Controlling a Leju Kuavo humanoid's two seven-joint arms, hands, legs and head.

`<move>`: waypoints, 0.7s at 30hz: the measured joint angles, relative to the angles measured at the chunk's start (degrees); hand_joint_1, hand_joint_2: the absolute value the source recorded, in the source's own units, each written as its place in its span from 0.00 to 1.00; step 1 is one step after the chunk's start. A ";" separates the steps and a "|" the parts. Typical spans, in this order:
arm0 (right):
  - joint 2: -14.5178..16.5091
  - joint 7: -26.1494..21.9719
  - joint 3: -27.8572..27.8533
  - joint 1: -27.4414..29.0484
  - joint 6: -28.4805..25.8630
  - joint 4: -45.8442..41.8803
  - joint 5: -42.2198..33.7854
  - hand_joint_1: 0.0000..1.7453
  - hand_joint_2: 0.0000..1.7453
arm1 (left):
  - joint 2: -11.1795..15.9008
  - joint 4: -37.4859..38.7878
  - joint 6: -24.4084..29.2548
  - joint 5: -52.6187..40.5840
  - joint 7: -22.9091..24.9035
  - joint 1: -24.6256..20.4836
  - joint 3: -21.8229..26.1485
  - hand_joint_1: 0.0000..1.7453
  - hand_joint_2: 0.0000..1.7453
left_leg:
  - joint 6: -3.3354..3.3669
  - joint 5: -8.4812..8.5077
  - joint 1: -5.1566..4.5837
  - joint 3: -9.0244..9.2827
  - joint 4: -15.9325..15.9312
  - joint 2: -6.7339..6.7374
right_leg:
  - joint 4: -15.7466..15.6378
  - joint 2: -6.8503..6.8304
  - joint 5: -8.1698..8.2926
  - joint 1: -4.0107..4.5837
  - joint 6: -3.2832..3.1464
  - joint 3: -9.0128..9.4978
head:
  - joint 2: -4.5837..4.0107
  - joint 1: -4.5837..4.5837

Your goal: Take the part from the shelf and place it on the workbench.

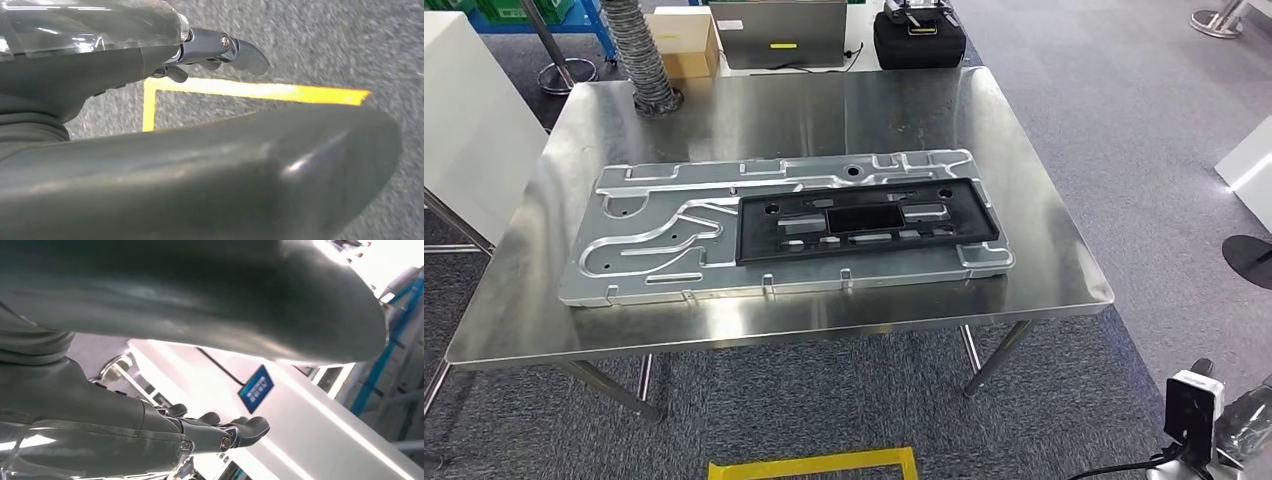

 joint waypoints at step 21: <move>3.70 -0.02 -6.55 0.33 -0.19 24.12 9.43 0.00 0.00 | -0.61 0.00 0.25 0.00 0.53 0.47 0.03 0.00 0.00 | -2.46 -4.29 -0.02 4.60 3.93 -0.13 | -14.93 -0.37 10.65 1.12 -3.44 4.68 | 0.00 -0.01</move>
